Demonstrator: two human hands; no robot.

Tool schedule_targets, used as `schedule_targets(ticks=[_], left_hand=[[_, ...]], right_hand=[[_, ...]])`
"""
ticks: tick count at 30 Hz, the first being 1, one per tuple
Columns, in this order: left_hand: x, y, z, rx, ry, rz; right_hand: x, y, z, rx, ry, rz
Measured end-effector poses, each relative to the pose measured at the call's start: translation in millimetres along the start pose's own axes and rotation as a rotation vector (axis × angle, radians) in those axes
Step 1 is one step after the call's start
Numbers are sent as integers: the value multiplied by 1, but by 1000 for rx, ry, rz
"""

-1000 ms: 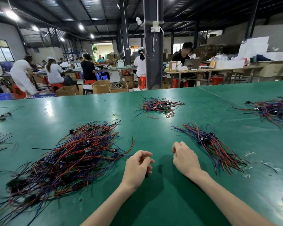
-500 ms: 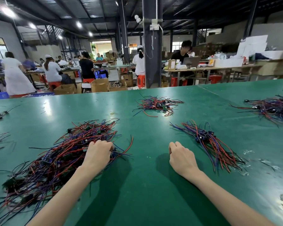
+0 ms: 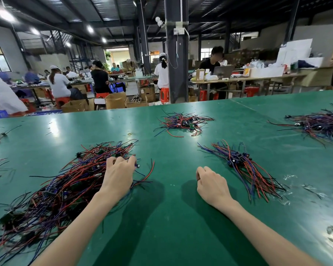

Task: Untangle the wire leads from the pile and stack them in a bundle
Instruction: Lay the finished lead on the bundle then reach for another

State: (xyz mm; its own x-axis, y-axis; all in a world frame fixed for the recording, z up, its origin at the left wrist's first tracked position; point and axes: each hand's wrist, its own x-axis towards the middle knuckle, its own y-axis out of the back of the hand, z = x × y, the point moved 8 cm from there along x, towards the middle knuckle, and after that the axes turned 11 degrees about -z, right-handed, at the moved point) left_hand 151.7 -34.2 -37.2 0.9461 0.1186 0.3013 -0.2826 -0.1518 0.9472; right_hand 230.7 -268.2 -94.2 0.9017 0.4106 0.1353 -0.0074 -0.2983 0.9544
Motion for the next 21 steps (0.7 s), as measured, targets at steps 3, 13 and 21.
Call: schedule_targets(ticks=[3,13,21], left_hand=[[-5,33,15,-188,-84,218],[-26,60,84,-701,-347,385],[-44,11,97,-809,-361,227]], right_hand=[[0,-1,0,-4,3,11],[-7,6,-11,733,204,-55],[-20,-6,-40,1441,139,-376]])
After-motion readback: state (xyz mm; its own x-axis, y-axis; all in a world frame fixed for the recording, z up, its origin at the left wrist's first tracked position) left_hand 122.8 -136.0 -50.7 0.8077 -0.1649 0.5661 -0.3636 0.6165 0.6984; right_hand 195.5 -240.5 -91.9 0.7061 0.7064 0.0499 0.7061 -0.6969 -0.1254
